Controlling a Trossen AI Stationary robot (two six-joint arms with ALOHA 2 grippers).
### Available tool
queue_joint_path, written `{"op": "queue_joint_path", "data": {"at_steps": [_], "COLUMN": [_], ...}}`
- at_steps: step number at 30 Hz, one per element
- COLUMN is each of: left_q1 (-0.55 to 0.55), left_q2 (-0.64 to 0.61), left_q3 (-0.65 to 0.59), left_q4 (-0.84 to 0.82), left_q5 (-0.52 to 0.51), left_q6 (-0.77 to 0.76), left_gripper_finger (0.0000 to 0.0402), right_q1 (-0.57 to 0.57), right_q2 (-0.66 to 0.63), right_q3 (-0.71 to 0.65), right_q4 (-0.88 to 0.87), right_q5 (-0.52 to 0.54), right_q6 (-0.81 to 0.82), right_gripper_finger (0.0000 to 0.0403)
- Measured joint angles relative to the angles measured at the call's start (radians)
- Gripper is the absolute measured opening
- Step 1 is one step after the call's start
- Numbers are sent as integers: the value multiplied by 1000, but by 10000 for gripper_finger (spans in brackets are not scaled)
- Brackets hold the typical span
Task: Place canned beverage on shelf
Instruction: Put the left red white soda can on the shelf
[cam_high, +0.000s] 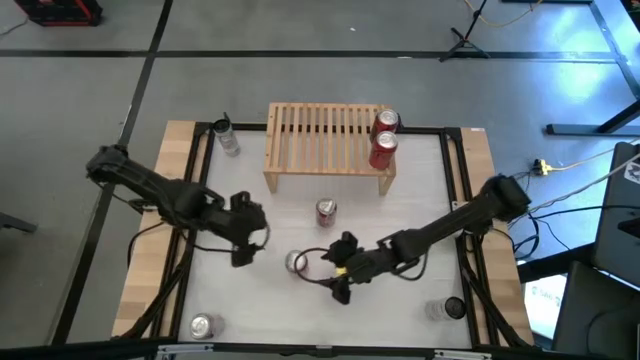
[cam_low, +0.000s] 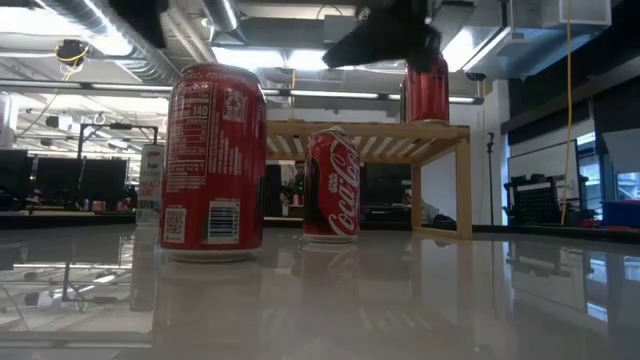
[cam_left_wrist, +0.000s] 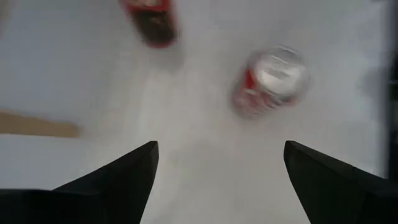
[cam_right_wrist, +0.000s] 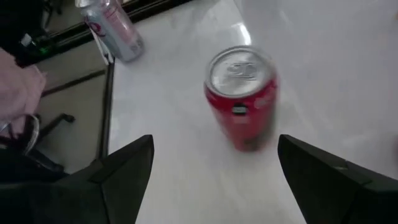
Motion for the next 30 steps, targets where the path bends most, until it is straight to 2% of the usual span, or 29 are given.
{"op": "queue_joint_path", "data": {"at_steps": [6,11,14,23,25,30], "left_q1": [-8,0,5,76,83,69], "left_q2": [-161,-125,-61,145,161,162], "left_q3": [-333,-527,-565,-566,-566,-566], "left_q4": [317,689,807,920,952,1041], "left_q5": [65,147,131,104,119,247], "left_q6": [-20,53,60,108,106,150], "left_gripper_finger": [335,335,335,335,335,335], "right_q1": [0,-6,-11,-11,-11,-13], "right_q2": [106,175,205,223,223,223], "right_q3": [0,0,0,0,0,0], "right_q4": [9,95,151,189,185,149], "right_q5": [-3,6,6,97,122,193], "right_q6": [133,171,180,198,198,236], "right_gripper_finger": [331,330,330,330,330,330]}}
